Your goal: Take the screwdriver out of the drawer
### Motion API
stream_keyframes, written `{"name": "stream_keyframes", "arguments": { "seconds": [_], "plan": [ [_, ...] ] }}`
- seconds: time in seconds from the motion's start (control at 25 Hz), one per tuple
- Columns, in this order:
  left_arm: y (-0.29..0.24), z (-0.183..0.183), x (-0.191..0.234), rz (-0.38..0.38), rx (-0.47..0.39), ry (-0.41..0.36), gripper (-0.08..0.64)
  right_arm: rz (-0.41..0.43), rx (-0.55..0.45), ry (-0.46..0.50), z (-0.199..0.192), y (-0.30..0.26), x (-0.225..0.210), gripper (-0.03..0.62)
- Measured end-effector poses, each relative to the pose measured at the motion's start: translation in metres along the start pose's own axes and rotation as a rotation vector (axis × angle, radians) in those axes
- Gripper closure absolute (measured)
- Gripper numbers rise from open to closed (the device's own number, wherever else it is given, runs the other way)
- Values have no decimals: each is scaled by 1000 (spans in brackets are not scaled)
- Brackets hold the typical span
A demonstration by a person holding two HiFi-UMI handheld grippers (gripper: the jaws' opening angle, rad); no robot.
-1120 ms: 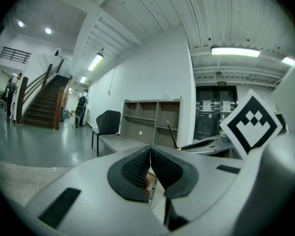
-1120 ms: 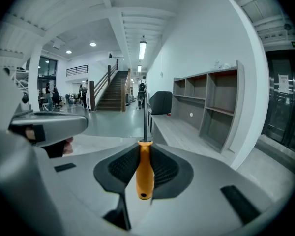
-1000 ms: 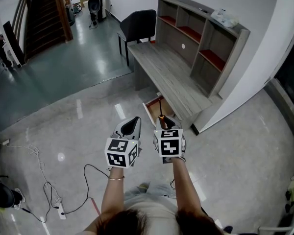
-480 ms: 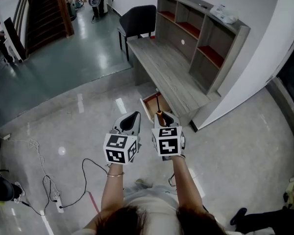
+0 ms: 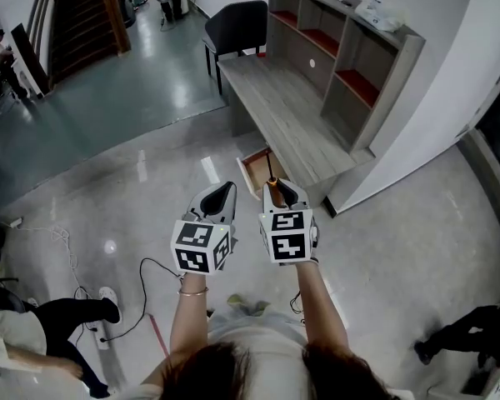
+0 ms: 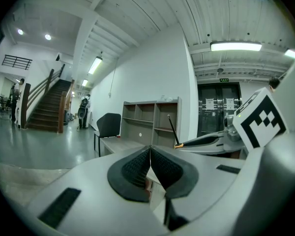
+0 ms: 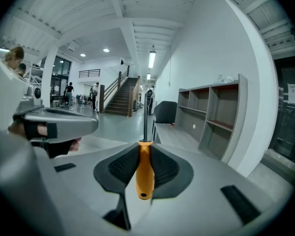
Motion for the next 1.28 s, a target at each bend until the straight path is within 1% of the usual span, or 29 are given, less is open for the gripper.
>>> {"name": "stream_keyframes", "arguments": {
  "seconds": [0.4, 0.72, 1.0, 1.28],
  "plan": [
    [7, 5, -28, 5, 8, -9, 541, -4, -57, 9, 6, 34, -20, 506],
    [10, 10, -50, 14, -8, -12, 541, 10, -107, 19, 6, 58, -30, 506],
    [10, 13, -67, 20, -14, -28, 541, 20, -159, 34, 7, 72, -37, 506],
    [14, 18, -75, 40, -22, -37, 541, 34, -192, 36, 10, 81, -43, 506]
  ]
}}
Point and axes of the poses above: the fingertips, and each gripper's own axes: y backward along the fingers, x to its left, z out of its top, the point moved 3 cm from there along y, backward along the fingers, and after that the axes turned 3 degrees about x, right-handed, at the moved point
